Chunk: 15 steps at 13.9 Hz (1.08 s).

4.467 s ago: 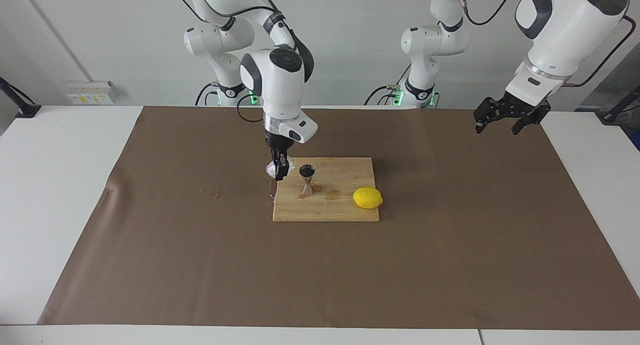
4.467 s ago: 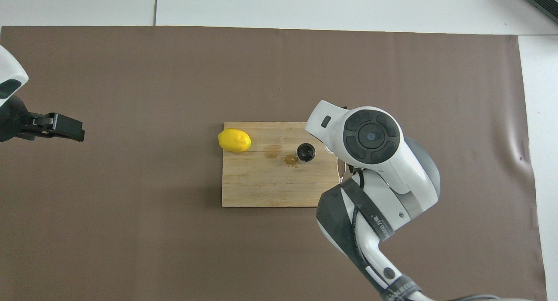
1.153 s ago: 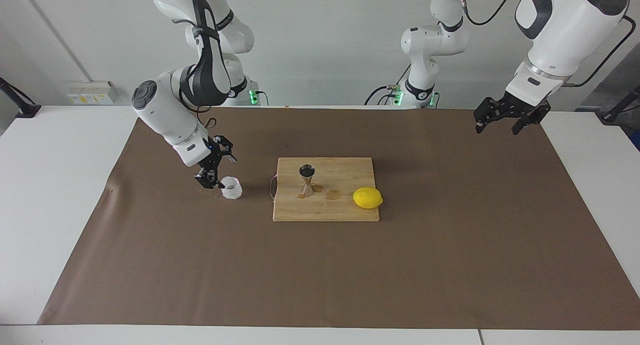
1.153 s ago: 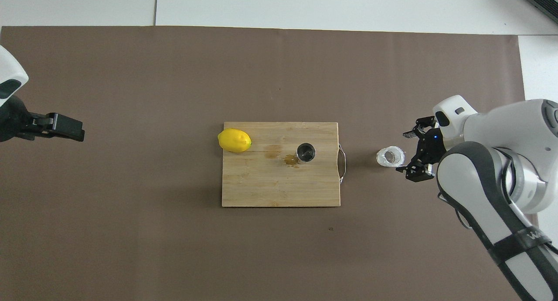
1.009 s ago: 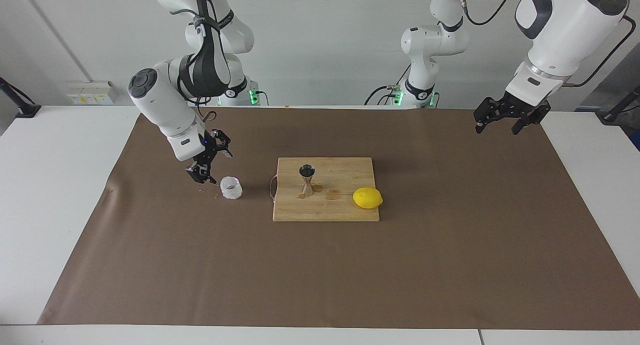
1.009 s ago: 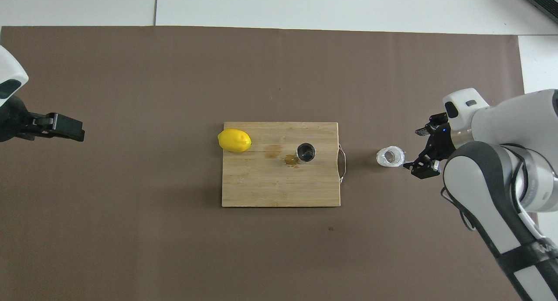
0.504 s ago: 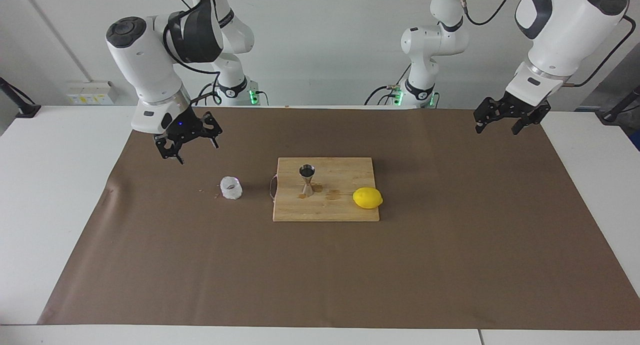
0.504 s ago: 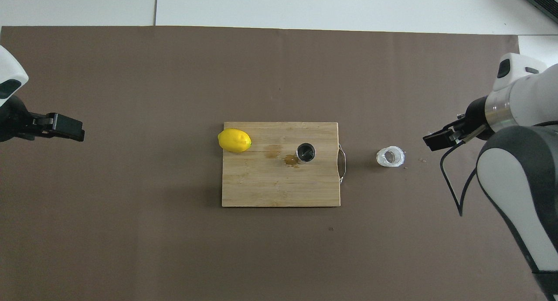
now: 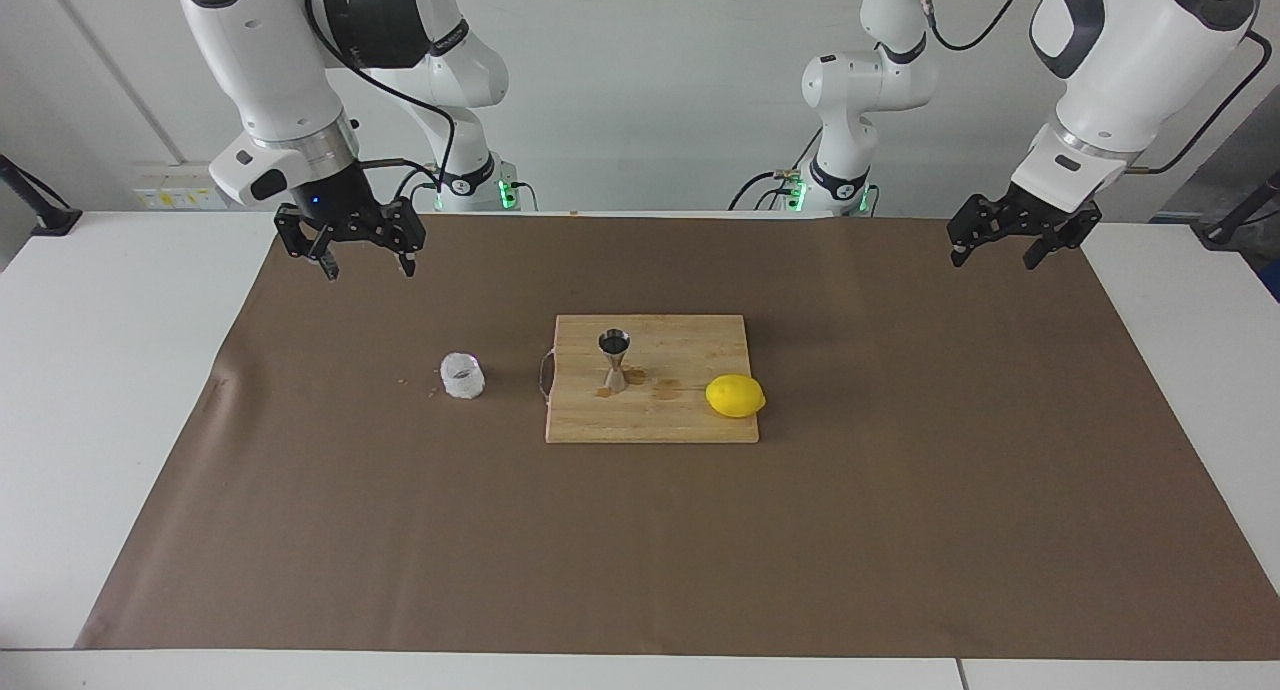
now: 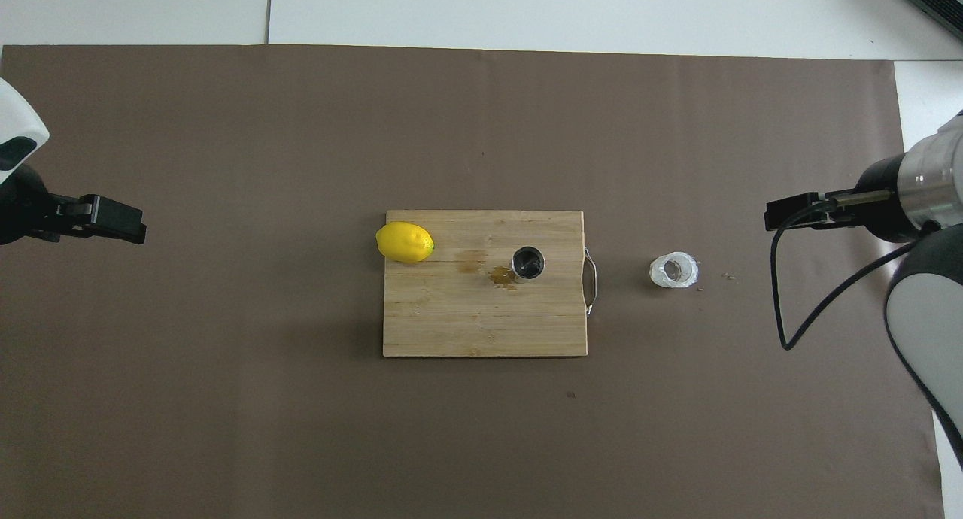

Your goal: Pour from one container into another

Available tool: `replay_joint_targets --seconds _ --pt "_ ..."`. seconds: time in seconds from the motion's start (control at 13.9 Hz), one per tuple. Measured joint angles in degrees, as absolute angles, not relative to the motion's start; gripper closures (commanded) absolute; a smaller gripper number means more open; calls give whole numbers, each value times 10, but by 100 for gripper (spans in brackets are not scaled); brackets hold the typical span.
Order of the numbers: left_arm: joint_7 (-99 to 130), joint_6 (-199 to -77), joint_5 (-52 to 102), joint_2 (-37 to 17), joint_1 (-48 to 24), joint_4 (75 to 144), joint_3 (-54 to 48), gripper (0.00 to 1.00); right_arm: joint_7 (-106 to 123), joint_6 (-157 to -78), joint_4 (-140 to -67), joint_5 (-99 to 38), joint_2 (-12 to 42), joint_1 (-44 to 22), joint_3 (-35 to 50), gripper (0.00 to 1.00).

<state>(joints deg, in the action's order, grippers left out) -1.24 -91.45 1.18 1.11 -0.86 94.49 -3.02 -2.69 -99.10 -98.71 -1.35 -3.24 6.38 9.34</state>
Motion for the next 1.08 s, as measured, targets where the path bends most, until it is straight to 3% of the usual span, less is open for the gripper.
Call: replay_joint_targets --seconds 0.86,1.08 --pt "-12 -914 12 11 -9 945 -30 0 -50 -952 -973 -13 -42 61 88 0" --pt "-12 -914 12 11 -9 945 -30 0 -50 -938 -972 -13 -42 -3 10 0"
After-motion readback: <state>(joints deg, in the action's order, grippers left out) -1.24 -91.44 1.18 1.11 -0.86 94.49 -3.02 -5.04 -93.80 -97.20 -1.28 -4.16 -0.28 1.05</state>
